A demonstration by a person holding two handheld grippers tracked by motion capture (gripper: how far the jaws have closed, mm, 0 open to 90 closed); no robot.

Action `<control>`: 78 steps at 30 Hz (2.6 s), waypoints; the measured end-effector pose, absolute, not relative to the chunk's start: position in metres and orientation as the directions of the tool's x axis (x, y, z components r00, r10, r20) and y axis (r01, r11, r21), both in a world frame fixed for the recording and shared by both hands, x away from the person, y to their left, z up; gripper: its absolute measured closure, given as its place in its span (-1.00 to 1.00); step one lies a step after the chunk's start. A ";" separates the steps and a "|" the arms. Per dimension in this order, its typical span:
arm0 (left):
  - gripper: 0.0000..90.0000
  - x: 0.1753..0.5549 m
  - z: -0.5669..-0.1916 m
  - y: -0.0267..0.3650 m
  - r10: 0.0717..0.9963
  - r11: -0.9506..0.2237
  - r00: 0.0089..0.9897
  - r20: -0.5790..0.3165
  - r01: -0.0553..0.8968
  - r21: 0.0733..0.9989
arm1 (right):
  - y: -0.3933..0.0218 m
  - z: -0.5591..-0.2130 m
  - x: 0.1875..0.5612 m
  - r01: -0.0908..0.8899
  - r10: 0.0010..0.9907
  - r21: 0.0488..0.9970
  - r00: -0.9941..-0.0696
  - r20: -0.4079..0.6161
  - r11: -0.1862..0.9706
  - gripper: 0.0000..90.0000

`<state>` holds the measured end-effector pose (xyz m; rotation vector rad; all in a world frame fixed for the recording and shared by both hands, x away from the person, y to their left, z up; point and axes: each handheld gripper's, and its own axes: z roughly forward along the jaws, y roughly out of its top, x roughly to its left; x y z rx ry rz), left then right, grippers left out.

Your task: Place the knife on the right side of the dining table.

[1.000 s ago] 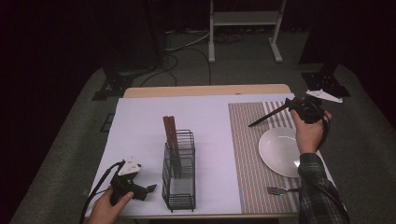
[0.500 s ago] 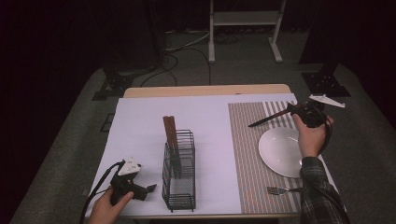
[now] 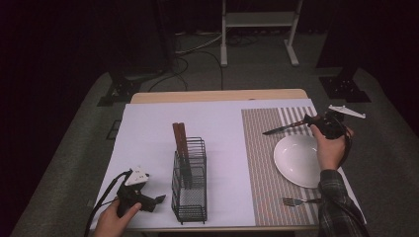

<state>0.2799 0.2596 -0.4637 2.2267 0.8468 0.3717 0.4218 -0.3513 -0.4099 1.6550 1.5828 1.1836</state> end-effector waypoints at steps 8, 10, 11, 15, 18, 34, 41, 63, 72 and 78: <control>-1.00 0.280 -0.464 0.260 0.669 -0.530 0.743 0.014 0.463 0.711 | -0.352 -0.418 0.424 0.510 0.975 0.848 -0.070 0.209 -0.145 -0.12; -1.00 0.280 -0.464 0.260 0.669 -0.530 0.743 0.015 0.463 0.711 | -0.352 -0.419 0.424 0.517 0.975 0.844 -0.066 0.210 -0.147 -0.14; -1.00 0.280 -0.464 0.260 0.669 -0.530 0.744 0.015 0.462 0.711 | -0.352 -0.420 0.424 0.518 0.976 0.843 -0.065 0.208 -0.145 -0.16; -1.00 0.280 -0.464 0.260 0.669 -0.530 0.744 0.015 0.462 0.711 | -0.352 -0.423 0.426 0.530 0.977 0.836 -0.059 0.203 -0.141 -0.22; -1.00 0.280 -0.464 0.260 0.669 -0.530 0.743 0.014 0.463 0.711 | -0.353 -0.426 0.427 0.541 0.977 0.829 -0.055 0.205 -0.143 -0.27; -1.00 0.280 -0.464 0.260 0.668 -0.530 0.744 0.015 0.463 0.711 | -0.354 -0.437 0.432 0.579 0.975 0.801 -0.047 0.217 -0.150 -0.43; -1.00 0.280 -0.464 0.260 0.669 -0.530 0.743 0.014 0.463 0.711 | -0.357 -0.444 0.435 0.609 0.969 0.774 -0.037 0.243 -0.171 -0.50; -1.00 0.280 -0.464 0.260 0.668 -0.530 0.744 0.015 0.462 0.711 | -0.359 -0.452 0.440 0.671 0.967 0.717 -0.001 0.253 -0.187 -0.59; -1.00 0.280 -0.464 0.260 0.668 -0.530 0.744 0.016 0.462 0.711 | -0.359 -0.454 0.441 0.685 0.967 0.701 0.016 0.255 -0.196 -0.61; -1.00 0.280 -0.464 0.260 0.668 -0.530 0.744 0.016 0.462 0.711 | -0.360 -0.455 0.441 0.697 0.974 0.694 0.030 0.226 -0.183 -0.57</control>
